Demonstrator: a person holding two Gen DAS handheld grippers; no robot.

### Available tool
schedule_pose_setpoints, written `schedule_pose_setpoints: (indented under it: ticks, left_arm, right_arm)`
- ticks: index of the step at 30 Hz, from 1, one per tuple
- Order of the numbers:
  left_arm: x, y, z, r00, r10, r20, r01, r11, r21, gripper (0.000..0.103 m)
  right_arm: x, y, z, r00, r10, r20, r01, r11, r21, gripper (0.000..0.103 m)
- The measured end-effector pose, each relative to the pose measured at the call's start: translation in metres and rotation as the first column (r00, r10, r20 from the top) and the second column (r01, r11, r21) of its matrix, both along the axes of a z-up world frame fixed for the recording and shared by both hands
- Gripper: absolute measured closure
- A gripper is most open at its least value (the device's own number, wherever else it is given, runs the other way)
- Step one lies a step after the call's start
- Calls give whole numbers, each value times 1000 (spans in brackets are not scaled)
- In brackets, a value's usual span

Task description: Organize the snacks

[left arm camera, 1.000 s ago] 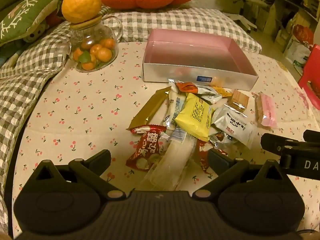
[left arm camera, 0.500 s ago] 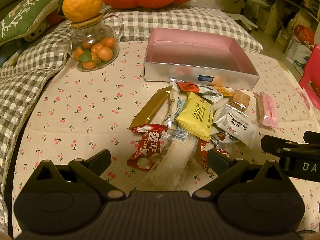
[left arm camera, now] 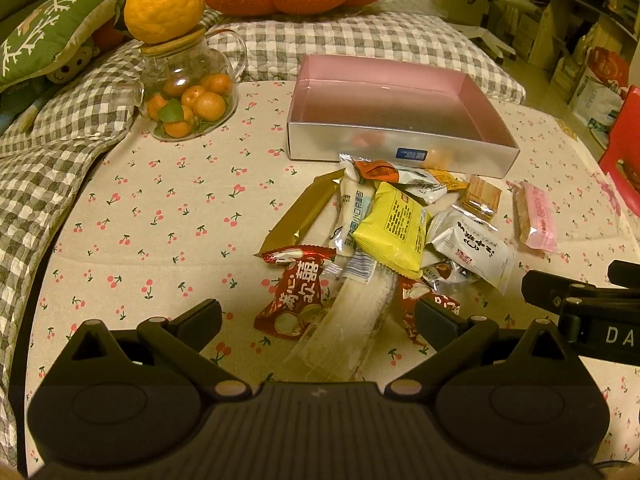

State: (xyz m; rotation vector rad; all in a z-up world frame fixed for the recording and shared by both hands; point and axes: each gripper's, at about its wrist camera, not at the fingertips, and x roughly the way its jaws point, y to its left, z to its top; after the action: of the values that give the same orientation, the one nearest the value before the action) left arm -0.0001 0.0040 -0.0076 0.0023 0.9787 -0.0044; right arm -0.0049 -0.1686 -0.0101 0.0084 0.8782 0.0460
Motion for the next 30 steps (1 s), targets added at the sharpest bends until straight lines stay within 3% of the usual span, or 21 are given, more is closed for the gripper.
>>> schedule_pose_setpoints:
  ticks: [30]
  left_arm:
    - [-1, 0, -3, 1000, 0, -8, 0, 1000, -1, 0]
  right_arm:
    - [-1, 0, -2, 1000, -1, -2, 1, 1000, 1, 0]
